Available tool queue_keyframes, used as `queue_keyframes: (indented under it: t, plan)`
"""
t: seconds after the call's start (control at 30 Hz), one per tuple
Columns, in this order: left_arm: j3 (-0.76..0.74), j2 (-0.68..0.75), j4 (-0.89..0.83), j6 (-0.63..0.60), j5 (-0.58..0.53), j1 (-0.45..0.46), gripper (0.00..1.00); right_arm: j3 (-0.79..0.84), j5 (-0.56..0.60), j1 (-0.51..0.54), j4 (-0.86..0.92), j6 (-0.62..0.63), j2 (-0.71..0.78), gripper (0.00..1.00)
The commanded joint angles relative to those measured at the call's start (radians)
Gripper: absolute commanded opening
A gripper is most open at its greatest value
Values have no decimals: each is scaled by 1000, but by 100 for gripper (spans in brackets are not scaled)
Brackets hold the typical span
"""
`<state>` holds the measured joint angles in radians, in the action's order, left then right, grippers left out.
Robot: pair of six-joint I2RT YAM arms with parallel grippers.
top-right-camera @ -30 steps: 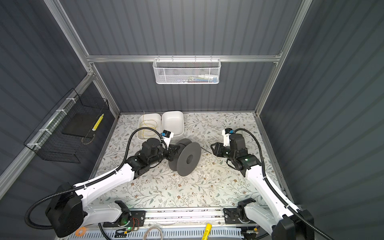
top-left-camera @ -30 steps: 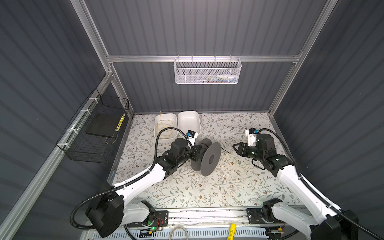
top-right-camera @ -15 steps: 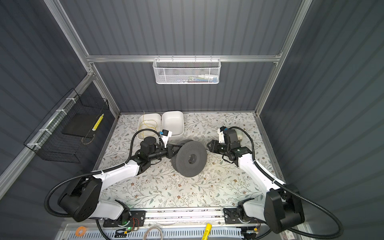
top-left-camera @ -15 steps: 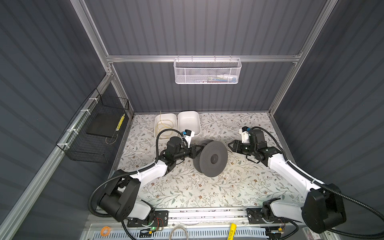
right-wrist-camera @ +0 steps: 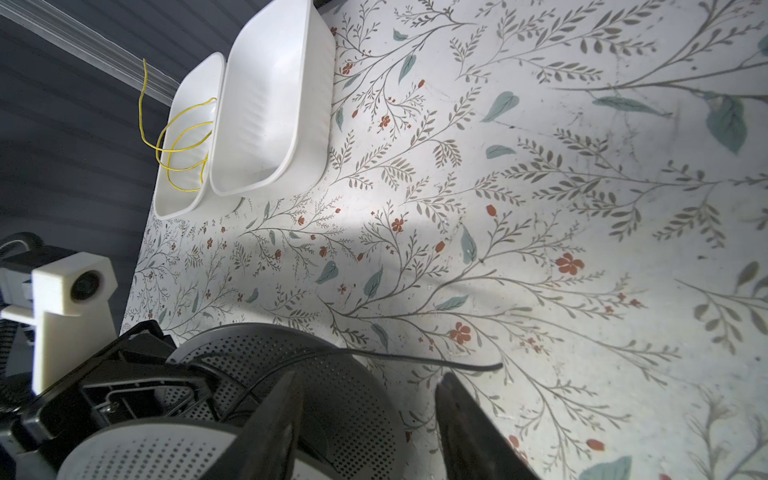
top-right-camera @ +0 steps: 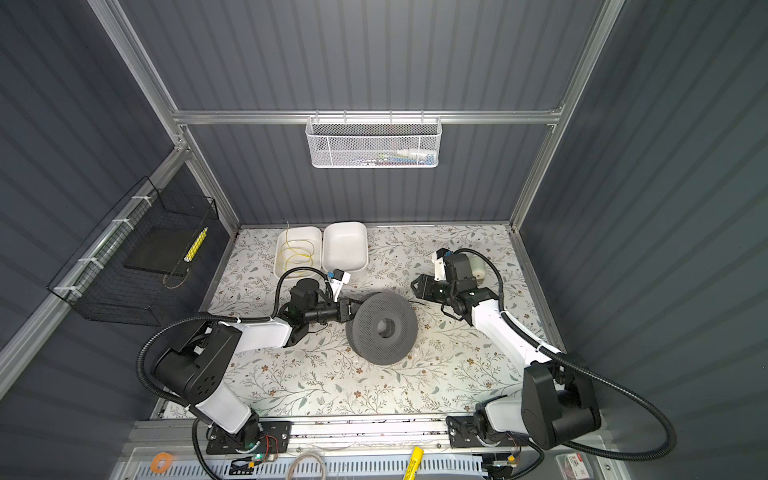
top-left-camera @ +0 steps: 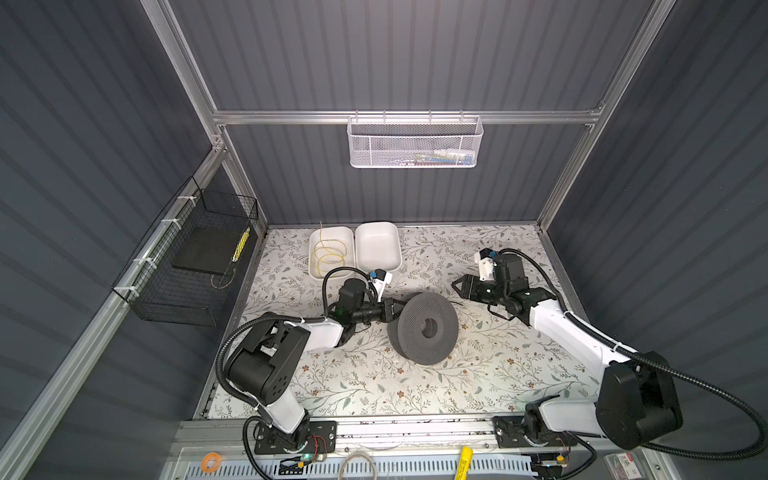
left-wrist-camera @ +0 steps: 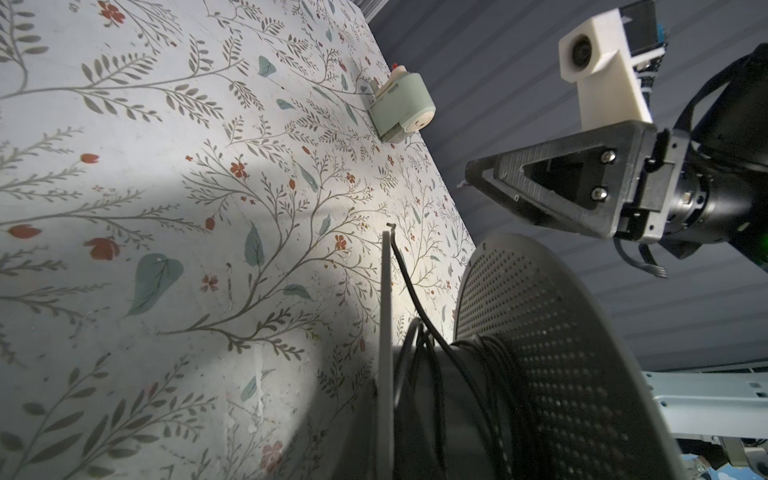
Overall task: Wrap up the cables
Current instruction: 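Set the spool flat on the table with the left gripper and release it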
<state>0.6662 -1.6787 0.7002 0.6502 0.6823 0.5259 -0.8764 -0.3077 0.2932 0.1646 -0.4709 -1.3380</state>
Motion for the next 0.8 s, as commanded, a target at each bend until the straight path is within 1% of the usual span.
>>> queue_keyframes:
  t: [0.0,0.13,0.17,0.2,0.23,0.3,0.37,0.4,0.47,0.5,0.53,0.6,0.7,0.73,0.77]
  plan:
    - [-7,-34,47,6,21,-18,0,3,-17,-3,-26,5,-8,55]
    - [-10,-72,22,-8,-7,-32,1,10,-18,-3,-41,0,-19,55]
    - [-6,-75,-10,-28,-22,-32,1,12,-18,-3,-43,0,-21,55]
    - [1,-74,-43,-51,-33,-32,4,14,-18,-3,-45,0,-24,56]
    - [6,-75,-80,-76,-53,-32,10,16,-18,-3,-48,1,-24,56]
    - [6,-76,-112,-107,-80,-33,12,19,-18,-3,-51,0,-28,56]
    - [16,-90,-155,-134,-111,-34,22,23,-18,-3,-54,-1,-30,56]
    - [18,-100,-164,-142,-121,-33,25,24,-18,-3,-54,-1,-32,56]
    - [19,-115,-170,-145,-148,-33,18,27,-19,-3,-54,0,-32,56]
    - [21,-118,-179,-151,-159,-33,18,27,-18,-3,-53,1,-33,56]
    - [20,-122,-182,-156,-171,-33,20,28,-18,-3,-51,3,-30,56]
    - [23,-131,-188,-166,-187,-34,28,30,-18,-3,-48,5,-30,56]
    - [33,-135,-241,-202,-216,-35,29,36,-18,-3,-48,2,-32,56]
    - [28,-129,-239,-203,-218,-36,33,39,-18,-3,-49,2,-30,56]
    - [26,-121,-247,-206,-226,-38,38,42,-18,-3,-50,1,-30,56]
